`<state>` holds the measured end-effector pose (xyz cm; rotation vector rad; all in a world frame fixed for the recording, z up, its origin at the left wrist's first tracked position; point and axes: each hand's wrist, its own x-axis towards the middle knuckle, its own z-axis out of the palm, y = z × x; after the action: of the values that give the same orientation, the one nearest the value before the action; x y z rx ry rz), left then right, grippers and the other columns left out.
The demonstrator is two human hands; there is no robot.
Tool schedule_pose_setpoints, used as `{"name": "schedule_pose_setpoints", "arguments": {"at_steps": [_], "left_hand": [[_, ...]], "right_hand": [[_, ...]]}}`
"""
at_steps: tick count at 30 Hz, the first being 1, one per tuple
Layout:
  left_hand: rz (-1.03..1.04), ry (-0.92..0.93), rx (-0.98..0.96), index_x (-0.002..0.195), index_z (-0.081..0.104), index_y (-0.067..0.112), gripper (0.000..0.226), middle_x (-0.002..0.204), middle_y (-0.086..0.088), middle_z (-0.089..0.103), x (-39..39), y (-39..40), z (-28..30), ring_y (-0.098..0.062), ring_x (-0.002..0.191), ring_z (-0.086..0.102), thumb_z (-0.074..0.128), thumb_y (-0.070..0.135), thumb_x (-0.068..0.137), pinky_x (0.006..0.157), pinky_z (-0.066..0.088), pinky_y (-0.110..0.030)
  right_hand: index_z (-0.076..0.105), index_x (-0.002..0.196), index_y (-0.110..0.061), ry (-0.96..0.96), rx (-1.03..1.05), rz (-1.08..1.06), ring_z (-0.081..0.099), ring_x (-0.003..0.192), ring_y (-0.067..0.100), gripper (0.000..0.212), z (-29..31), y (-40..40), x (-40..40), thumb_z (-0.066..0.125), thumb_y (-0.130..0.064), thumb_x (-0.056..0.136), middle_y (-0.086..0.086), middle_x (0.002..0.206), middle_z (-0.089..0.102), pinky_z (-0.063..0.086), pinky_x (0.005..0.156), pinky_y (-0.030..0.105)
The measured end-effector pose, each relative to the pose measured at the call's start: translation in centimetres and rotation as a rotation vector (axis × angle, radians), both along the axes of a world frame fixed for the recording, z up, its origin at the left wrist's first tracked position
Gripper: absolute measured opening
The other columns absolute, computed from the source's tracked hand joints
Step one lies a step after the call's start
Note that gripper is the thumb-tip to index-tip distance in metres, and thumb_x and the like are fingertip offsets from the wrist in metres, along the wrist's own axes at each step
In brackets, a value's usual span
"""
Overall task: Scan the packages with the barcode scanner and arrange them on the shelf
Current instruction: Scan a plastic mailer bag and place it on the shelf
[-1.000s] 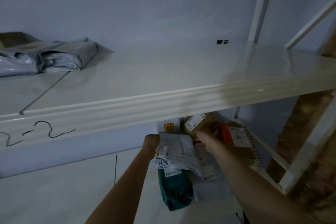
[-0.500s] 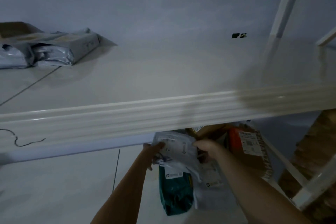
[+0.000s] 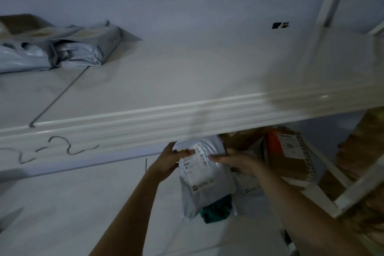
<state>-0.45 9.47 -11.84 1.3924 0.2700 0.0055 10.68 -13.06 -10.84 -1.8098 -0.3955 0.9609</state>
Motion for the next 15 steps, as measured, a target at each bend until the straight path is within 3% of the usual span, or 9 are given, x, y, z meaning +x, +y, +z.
{"name": "schedule_pose_setpoints", "arguments": {"at_steps": [1,4,9,12,15], "left_hand": [[0.020,0.005,-0.021,0.118,0.064,0.036,0.054,0.113,-0.010,0.072,-0.5,-0.1,0.1,-0.030,0.106,0.069,0.084,0.016,0.072,0.084,0.057,-0.042],[0.115,-0.006,-0.088,0.131,0.052,0.034,0.072,0.114,-0.015,0.071,-2.8,-0.5,0.1,-0.034,0.106,0.068,0.085,0.012,0.071,0.092,0.055,-0.049],[0.293,0.069,-0.045,0.133,0.048,0.039,0.072,0.112,-0.006,0.073,-8.5,-2.3,0.9,-0.026,0.104,0.070,0.083,0.047,0.070,0.094,0.055,-0.046],[0.329,0.047,-0.060,0.136,0.046,0.033,0.058,0.116,-0.012,0.070,-11.7,-3.3,1.2,-0.031,0.104,0.069,0.070,0.044,0.085,0.092,0.054,-0.053],[0.395,0.015,-0.004,0.137,0.045,0.030,0.048,0.111,-0.011,0.072,-15.2,-4.1,2.3,-0.030,0.100,0.071,0.059,0.045,0.093,0.087,0.057,-0.051]], "right_hand": [[0.063,0.128,-0.031,0.064,0.035,0.005,0.069,0.104,0.011,0.064,-0.4,0.1,-0.9,0.086,-0.048,0.070,-0.010,0.117,0.072,0.057,0.090,0.033],[0.067,0.123,-0.024,0.074,0.153,-0.008,0.071,0.109,0.019,0.065,-1.1,0.6,-3.5,0.089,-0.045,0.066,0.000,0.116,0.075,0.053,0.102,0.043],[0.067,0.125,-0.030,0.053,0.278,-0.090,0.071,0.107,0.020,0.065,-0.8,1.0,-8.1,0.085,-0.056,0.069,-0.002,0.113,0.076,0.053,0.102,0.045],[0.065,0.125,-0.031,0.050,0.264,-0.160,0.074,0.099,0.016,0.072,-0.4,2.2,-11.1,0.073,-0.074,0.068,-0.006,0.106,0.078,0.058,0.091,0.038],[0.054,0.135,-0.028,0.062,0.207,-0.239,0.065,0.112,0.026,0.076,0.1,4.1,-14.8,0.055,-0.080,0.079,0.004,0.126,0.066,0.052,0.099,0.040]]}}
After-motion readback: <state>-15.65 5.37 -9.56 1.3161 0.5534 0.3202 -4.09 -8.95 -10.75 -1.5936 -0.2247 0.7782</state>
